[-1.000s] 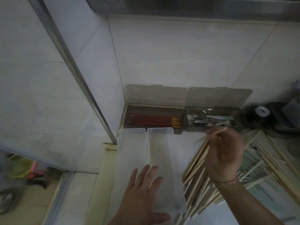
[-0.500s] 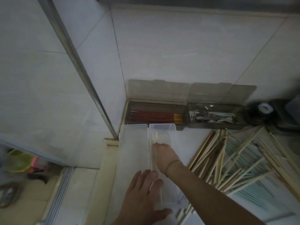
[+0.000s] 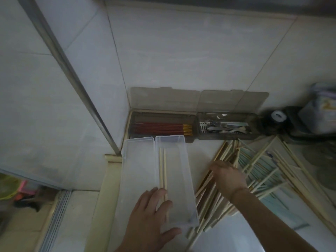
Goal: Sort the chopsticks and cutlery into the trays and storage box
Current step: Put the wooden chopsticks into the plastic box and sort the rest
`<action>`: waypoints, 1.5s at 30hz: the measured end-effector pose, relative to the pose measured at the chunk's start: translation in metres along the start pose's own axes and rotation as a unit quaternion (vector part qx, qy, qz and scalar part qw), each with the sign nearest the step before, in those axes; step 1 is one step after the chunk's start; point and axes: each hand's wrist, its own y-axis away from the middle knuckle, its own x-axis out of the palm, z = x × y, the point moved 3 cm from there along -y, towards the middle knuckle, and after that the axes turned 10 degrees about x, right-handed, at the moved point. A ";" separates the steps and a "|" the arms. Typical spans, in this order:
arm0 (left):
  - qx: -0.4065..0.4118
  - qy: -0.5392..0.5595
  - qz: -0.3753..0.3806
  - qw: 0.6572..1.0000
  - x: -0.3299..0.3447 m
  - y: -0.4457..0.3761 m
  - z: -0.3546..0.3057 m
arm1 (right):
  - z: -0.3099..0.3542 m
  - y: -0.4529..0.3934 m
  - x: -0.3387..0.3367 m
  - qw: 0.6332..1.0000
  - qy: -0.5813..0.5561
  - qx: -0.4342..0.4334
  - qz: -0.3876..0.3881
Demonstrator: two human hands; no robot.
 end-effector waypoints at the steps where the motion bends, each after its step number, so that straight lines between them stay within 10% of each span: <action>1: -0.005 0.003 0.004 1.000 0.000 0.000 -0.001 | -0.007 0.002 0.009 0.999 0.028 -0.030 0.012; 14: -0.061 0.038 0.043 0.996 -0.005 -0.001 -0.008 | -0.023 0.006 0.011 0.959 0.035 -0.267 -0.086; 22: -0.095 0.056 0.033 0.993 -0.007 -0.002 -0.010 | 0.012 0.020 -0.049 0.894 -0.157 -0.338 -0.249; 27: -0.074 0.046 -0.008 0.996 -0.004 0.000 -0.009 | 0.092 0.011 -0.020 0.874 -0.077 -0.456 -0.146; 35: -0.075 0.041 -0.019 0.996 0.000 0.005 -0.007 | 0.143 -0.009 0.023 0.920 0.139 -0.336 0.145; 41: -0.071 0.032 -0.019 0.997 0.002 0.004 -0.006 | 0.135 -0.005 0.028 0.924 0.137 -0.313 0.175; 45: -0.064 0.017 -0.015 0.998 0.004 0.006 -0.005 | 0.121 0.010 0.005 0.940 -0.028 -0.338 0.049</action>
